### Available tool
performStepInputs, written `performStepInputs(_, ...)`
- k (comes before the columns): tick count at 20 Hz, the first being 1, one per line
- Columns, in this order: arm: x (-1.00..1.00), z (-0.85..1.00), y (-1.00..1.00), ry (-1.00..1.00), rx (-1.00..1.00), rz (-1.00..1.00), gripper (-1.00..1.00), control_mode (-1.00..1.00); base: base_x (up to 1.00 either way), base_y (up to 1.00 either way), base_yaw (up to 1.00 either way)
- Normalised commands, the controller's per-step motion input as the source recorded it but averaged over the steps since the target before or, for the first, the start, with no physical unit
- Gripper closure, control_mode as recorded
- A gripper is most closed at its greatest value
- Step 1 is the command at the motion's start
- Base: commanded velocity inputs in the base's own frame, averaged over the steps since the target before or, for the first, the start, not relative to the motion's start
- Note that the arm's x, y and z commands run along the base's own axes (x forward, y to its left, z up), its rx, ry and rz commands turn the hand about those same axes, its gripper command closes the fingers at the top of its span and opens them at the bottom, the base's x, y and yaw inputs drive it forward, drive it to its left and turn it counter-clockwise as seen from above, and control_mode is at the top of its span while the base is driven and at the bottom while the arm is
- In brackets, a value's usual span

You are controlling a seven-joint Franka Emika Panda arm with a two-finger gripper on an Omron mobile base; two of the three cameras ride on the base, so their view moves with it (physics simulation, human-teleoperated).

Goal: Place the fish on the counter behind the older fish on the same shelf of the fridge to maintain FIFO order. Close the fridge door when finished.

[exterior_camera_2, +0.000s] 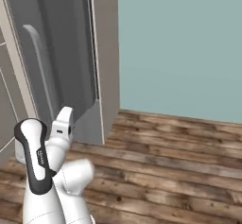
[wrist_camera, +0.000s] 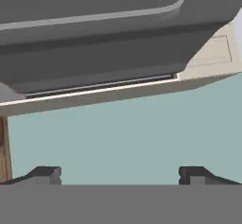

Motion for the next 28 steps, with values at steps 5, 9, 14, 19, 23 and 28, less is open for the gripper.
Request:
performStepInputs(5, 0.0, 0.0, 0.0, 0.0, 0.0, 0.0, -1.0, 1.0, 0.96, -0.52, 0.46)
performStepInputs(9, 0.0, 0.0, 0.0, 0.0, 0.0, 0.0, -1.0, 1.0, 1.0, -0.27, 0.6)
performStepInputs(14, 0.0, 0.0, 0.0, 0.0, 0.0, 0.0, -1.0, 1.0, 0.69, -0.54, 0.59)
performStepInputs(19, 0.0, 0.0, 0.0, 0.0, 0.0, 0.0, -1.0, 1.0, 0.27, -0.84, 0.51)
performStepInputs(23, 0.0, 0.0, 0.0, 0.0, 0.0, 0.0, -1.0, 1.0, 0.15, -0.74, 0.48)
performStepInputs(28, 0.0, 0.0, 0.0, 0.0, 0.0, 0.0, -1.0, 1.0, 0.17, -0.68, 0.45)
